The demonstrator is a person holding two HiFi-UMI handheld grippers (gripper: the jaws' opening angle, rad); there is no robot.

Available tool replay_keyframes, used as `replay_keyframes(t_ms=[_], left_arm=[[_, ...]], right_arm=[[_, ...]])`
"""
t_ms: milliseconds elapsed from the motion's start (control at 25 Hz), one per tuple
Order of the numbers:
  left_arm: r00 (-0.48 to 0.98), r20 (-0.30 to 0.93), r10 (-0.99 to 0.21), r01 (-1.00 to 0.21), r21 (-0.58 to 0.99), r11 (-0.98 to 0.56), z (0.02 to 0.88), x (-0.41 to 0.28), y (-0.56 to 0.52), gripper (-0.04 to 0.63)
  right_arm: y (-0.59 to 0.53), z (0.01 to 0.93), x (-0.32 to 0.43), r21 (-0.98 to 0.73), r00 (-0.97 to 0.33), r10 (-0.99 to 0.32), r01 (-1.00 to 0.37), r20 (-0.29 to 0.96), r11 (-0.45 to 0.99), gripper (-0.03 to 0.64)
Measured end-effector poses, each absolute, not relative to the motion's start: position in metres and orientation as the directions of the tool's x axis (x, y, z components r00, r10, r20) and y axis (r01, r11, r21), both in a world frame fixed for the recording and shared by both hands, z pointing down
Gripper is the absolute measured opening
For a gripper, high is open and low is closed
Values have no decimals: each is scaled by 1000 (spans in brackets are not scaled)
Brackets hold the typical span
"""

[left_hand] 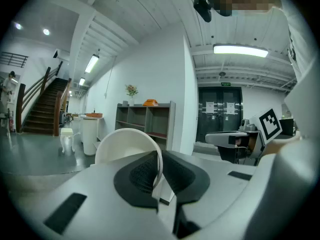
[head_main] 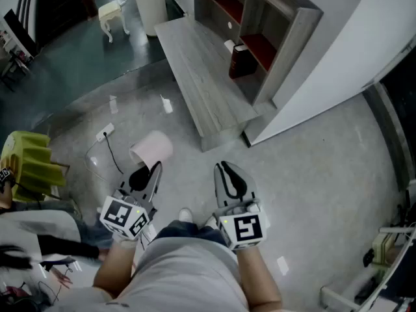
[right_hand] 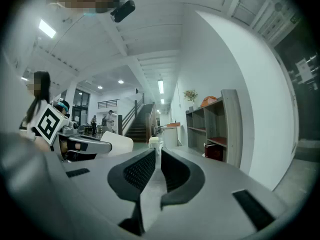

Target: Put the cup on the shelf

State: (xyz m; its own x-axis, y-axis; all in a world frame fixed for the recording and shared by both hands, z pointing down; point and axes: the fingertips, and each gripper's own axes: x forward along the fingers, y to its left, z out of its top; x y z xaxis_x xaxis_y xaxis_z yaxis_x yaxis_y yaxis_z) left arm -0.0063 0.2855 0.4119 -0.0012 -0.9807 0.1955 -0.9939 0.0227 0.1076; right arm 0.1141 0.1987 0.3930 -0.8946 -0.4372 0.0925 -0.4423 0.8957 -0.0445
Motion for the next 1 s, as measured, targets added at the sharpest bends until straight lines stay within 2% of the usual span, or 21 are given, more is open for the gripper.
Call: replay_keyframes(t_ms=[440, 600, 1000], left_arm=[[42, 165, -985, -989, 147, -17, 410, -33, 303, 37], [59, 154, -986, -987, 158, -34, 412, -48, 305, 37], [71, 172, -983, -988, 145, -46, 431, -75, 265, 37]], right_arm=[[223, 390, 88, -4, -881, -459, -463, 111, 887, 44], [227, 395, 84, -30, -856, -504, -510, 112, 859, 44], [174, 423, 66, -39, -828, -543, -553, 139, 832, 46]])
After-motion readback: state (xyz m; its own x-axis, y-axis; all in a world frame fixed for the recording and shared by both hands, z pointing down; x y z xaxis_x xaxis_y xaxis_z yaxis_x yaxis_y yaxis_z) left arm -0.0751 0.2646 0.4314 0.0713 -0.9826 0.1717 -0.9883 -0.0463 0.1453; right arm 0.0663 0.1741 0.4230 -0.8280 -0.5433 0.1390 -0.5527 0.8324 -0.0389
